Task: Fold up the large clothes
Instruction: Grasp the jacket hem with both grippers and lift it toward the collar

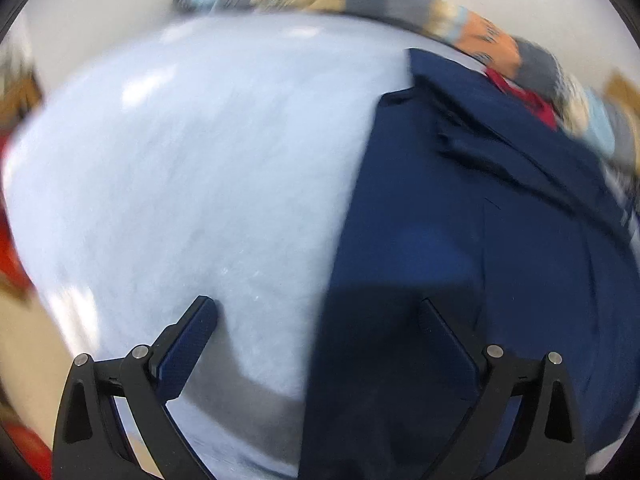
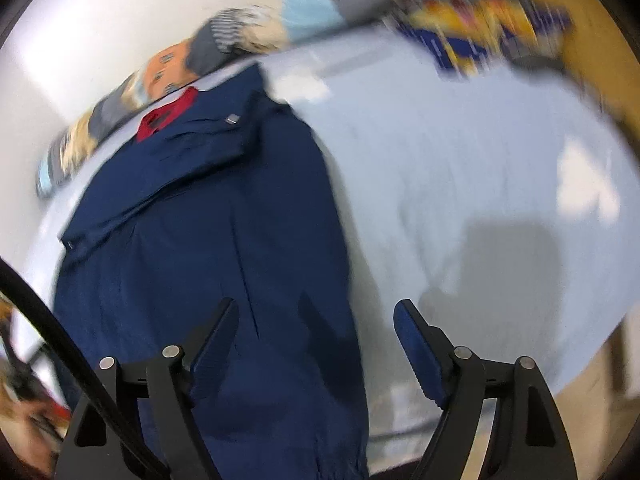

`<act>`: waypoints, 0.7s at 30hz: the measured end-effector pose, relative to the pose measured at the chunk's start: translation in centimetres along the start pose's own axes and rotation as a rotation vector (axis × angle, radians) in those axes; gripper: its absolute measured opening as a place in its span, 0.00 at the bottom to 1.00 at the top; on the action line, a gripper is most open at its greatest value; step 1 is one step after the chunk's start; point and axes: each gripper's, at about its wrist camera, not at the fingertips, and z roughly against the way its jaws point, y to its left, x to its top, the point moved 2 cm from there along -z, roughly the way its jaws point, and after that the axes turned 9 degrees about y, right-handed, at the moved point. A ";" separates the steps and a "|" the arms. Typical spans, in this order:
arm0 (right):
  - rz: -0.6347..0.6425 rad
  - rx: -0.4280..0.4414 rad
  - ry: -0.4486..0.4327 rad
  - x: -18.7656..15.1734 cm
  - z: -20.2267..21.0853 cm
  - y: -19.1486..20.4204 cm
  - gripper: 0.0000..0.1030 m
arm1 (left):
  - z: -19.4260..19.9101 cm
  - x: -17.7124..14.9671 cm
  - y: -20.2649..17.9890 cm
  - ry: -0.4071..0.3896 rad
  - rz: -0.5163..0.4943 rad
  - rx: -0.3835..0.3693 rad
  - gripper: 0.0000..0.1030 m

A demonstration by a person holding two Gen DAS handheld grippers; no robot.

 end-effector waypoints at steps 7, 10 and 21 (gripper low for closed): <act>-0.083 0.218 0.152 -4.6 -2.2 -0.5 0.79 | 1.0 -1.9 1.4 0.077 -0.016 -0.183 0.87; -0.002 0.218 0.112 -6.2 -0.9 1.2 0.45 | 1.5 -3.3 2.3 0.136 -0.002 -0.289 0.70; -0.075 0.208 0.173 -7.3 -2.4 0.3 0.39 | 0.7 -5.3 2.0 0.230 -0.004 -0.284 0.54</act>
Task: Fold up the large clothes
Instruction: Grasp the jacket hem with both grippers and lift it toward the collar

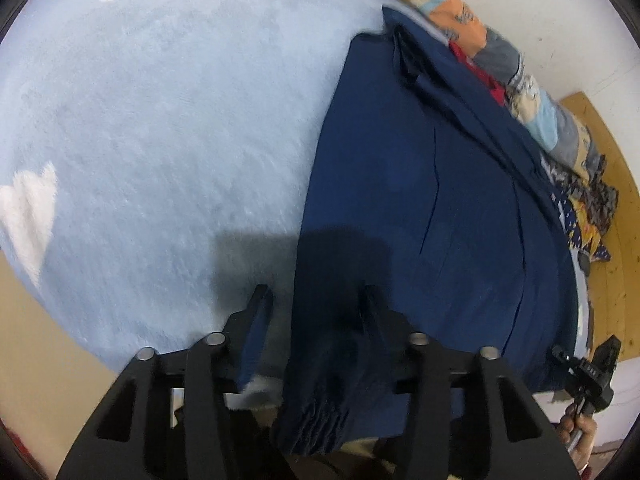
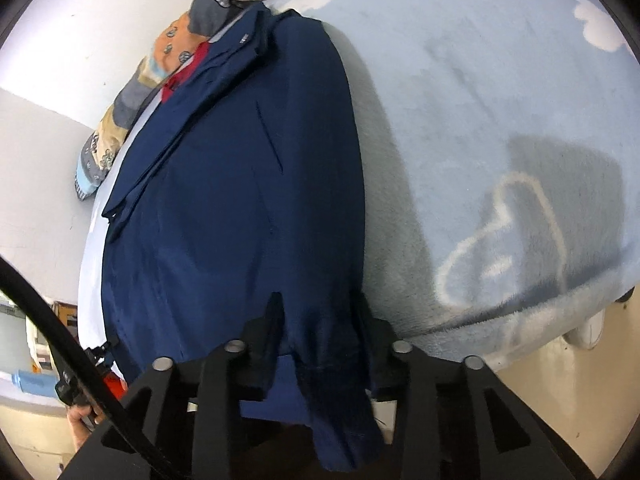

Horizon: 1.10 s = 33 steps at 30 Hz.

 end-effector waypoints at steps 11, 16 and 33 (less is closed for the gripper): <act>0.006 -0.004 -0.005 0.8 -0.7 0.7 0.20 | 0.0 -2.3 -3.1 0.030 -0.117 0.005 0.22; 0.041 0.100 -0.066 0.5 1.3 2.1 0.17 | 2.7 -3.3 -3.9 -0.067 -0.164 -0.058 0.21; 0.238 0.363 -0.282 4.7 10.1 8.4 0.17 | 9.9 3.3 -8.4 -0.326 -0.222 -0.254 0.21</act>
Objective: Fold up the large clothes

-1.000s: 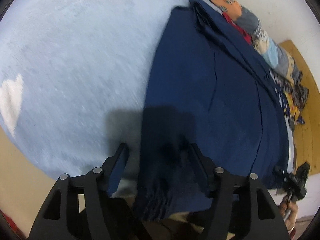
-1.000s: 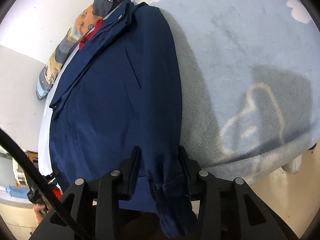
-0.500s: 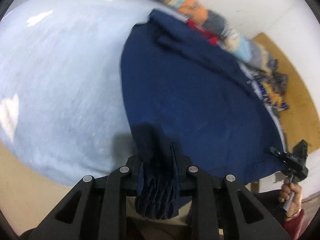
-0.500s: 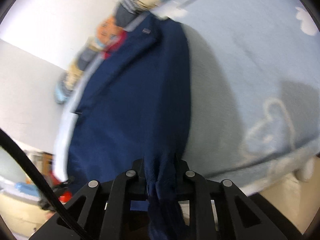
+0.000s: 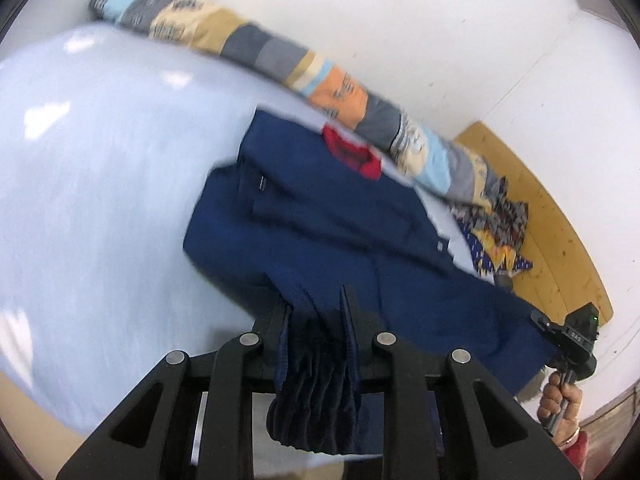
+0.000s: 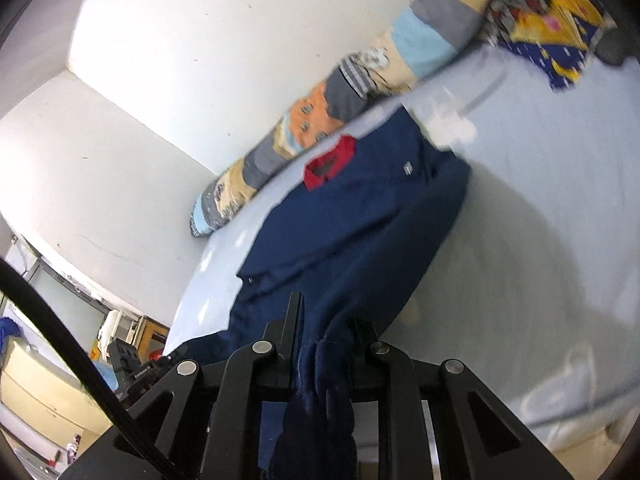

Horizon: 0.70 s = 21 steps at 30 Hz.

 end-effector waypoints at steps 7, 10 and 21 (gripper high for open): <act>0.060 -0.004 -0.065 6.5 1.1 1.8 0.17 | 0.2 7.0 -1.2 -0.104 0.004 0.017 0.21; 0.065 0.000 -0.082 10.0 0.6 2.2 0.17 | -0.4 10.3 -1.1 -0.130 0.037 0.017 0.21; 0.030 -0.062 -0.073 25.1 -9.5 -0.9 0.17 | -11.5 26.2 0.3 -0.088 0.080 0.117 0.21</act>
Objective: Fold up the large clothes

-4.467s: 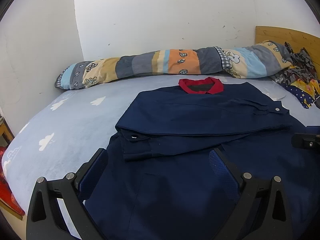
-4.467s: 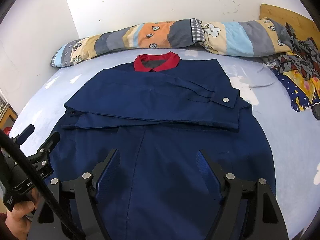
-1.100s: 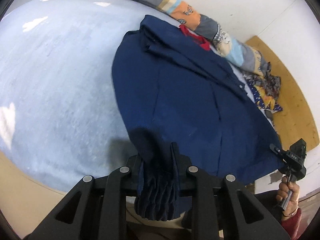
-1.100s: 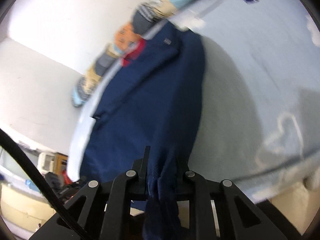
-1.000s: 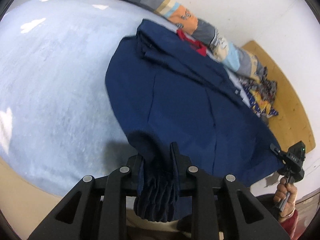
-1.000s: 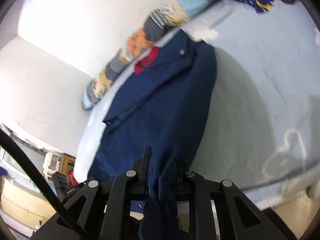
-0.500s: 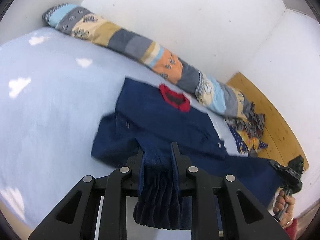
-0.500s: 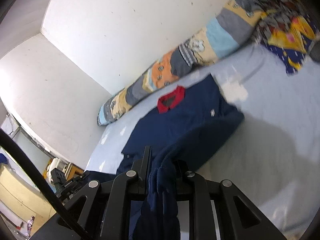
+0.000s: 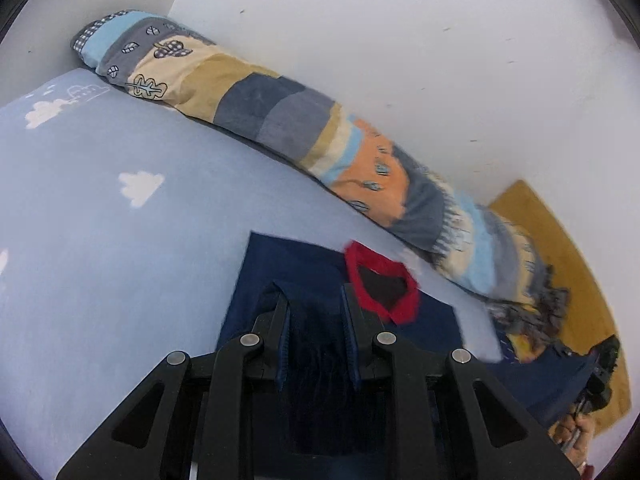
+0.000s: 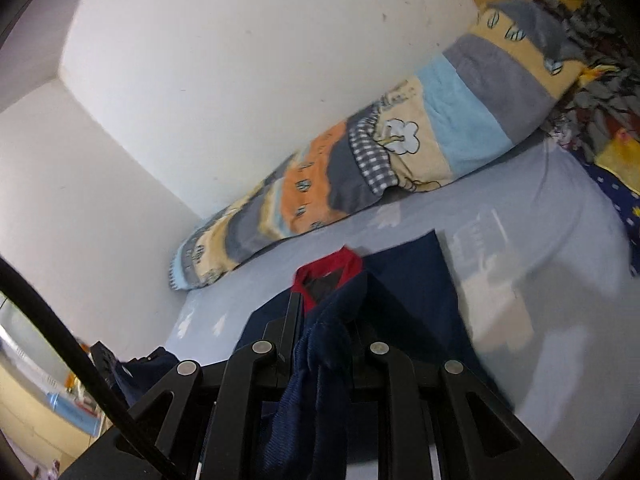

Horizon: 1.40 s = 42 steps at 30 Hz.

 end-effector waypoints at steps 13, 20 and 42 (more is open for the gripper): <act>-0.476 0.062 0.047 6.1 -15.8 -17.1 0.69 | -14.7 7.5 8.9 0.119 0.357 -0.033 0.59; -0.093 0.006 -0.060 6.4 -12.0 -8.8 0.71 | -11.2 6.0 2.4 0.005 0.032 -0.008 0.62; 0.205 -0.206 0.186 2.6 -16.9 -6.9 0.22 | -23.1 3.8 -4.5 0.129 -0.514 0.228 0.24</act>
